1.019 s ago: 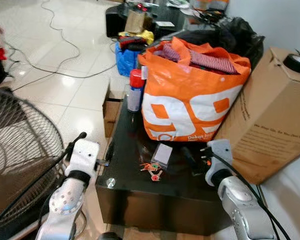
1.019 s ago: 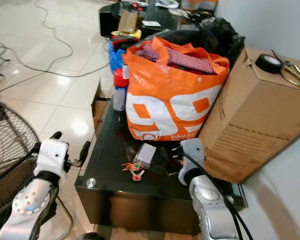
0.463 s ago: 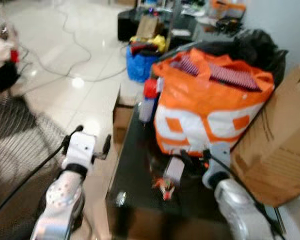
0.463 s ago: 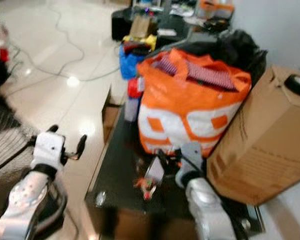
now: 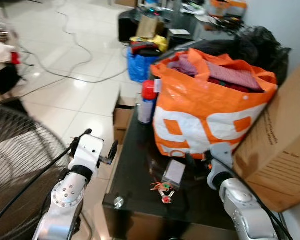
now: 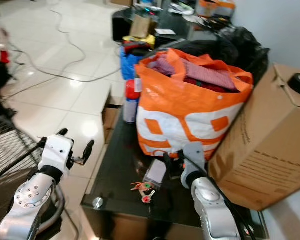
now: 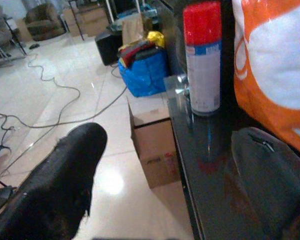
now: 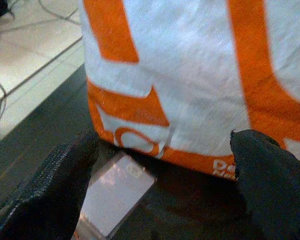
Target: Hang keys on a hook
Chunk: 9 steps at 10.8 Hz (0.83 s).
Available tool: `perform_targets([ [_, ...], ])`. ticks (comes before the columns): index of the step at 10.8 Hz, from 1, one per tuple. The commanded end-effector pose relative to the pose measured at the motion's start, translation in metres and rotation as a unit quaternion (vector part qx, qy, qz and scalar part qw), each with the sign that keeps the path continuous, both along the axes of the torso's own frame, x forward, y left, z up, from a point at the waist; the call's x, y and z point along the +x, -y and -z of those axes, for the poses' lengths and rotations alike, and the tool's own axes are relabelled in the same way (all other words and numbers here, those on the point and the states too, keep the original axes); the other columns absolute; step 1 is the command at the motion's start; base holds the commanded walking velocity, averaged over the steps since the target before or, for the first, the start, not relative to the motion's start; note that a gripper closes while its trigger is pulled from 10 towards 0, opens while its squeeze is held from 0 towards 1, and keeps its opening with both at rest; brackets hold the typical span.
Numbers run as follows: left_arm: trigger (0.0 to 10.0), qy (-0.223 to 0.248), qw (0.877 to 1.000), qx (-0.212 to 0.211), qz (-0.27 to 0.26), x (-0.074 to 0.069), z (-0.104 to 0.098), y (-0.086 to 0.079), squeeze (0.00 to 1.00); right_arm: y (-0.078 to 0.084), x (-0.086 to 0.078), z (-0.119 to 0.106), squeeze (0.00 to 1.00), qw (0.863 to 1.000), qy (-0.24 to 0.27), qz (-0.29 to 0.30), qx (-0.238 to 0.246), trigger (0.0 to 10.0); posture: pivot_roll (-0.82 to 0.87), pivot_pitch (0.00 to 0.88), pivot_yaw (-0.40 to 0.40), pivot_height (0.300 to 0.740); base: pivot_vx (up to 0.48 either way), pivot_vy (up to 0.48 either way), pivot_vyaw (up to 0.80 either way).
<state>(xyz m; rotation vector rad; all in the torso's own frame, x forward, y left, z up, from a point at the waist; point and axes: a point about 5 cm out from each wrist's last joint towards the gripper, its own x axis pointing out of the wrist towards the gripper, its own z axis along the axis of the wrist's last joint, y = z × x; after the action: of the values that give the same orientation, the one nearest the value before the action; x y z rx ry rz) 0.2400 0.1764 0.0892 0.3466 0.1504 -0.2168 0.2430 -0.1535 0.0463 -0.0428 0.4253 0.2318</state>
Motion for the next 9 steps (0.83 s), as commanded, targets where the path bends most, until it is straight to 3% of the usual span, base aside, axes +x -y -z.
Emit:
perform_targets([
  [1, 10.0, -0.038, 0.999, 0.001, 0.036, 0.0, 0.009, 0.005, 0.22, -0.002, 0.003, 0.008, 1.0, 1.0, -0.023, -0.014, 0.01, 10.0, 0.03, 0.0, -0.096, 0.74, 0.0, 0.0, 0.0],
  [3, 10.0, -0.1, 0.987, 0.023, 0.123, -0.002, 0.023, 0.01, 0.23, -0.018, 0.005, 0.027, 1.0, 0.995, -0.066, -0.069, 0.008, 10.0, 0.03, 0.0, -0.104, 0.74, 0.0, 0.0, 0.0],
  [5, 10.0, -0.136, 0.959, 0.024, 0.248, -0.001, 0.022, 0.021, 0.24, -0.036, -0.001, 0.05, 1.0, 0.982, -0.133, -0.13, 0.011, 10.0, 0.03, 0.0, -0.109, 0.74, 0.0, 0.0, 0.0],
  [6, 10.0, -0.142, 0.954, 0.025, 0.261, -0.002, 0.022, 0.022, 0.24, -0.039, -0.002, 0.052, 1.0, 0.98, -0.138, -0.141, 0.014, 10.0, 0.03, 0.0, -0.109, 0.74, 0.0, 0.0, 0.0],
  [7, 10.0, -0.159, 0.941, 0.034, 0.298, -0.001, 0.024, 0.024, 0.23, -0.045, -0.006, 0.056, 0.95, 0.97, -0.165, -0.173, 0.042, 10.0, 0.02, 0.0, -0.095, 0.74, 0.0, 0.0, 0.0],
  [8, 10.0, -0.175, 0.927, 0.04, 0.329, 0.002, 0.026, 0.028, 0.24, -0.053, -0.009, 0.059, 0.0, 0.958, -0.182, -0.211, 0.067, 10.0, 0.01, 0.0, -0.088, 0.74, 0.0, 0.0, 0.0],
  [9, 10.0, -0.181, 0.922, 0.044, 0.339, 0.003, 0.026, 0.029, 0.24, -0.055, -0.008, 0.06, 0.0, 0.959, -0.177, -0.215, 0.059, 10.0, 0.01, 0.0, -0.088, 0.74, 0.0, 0.0, 0.0],
])
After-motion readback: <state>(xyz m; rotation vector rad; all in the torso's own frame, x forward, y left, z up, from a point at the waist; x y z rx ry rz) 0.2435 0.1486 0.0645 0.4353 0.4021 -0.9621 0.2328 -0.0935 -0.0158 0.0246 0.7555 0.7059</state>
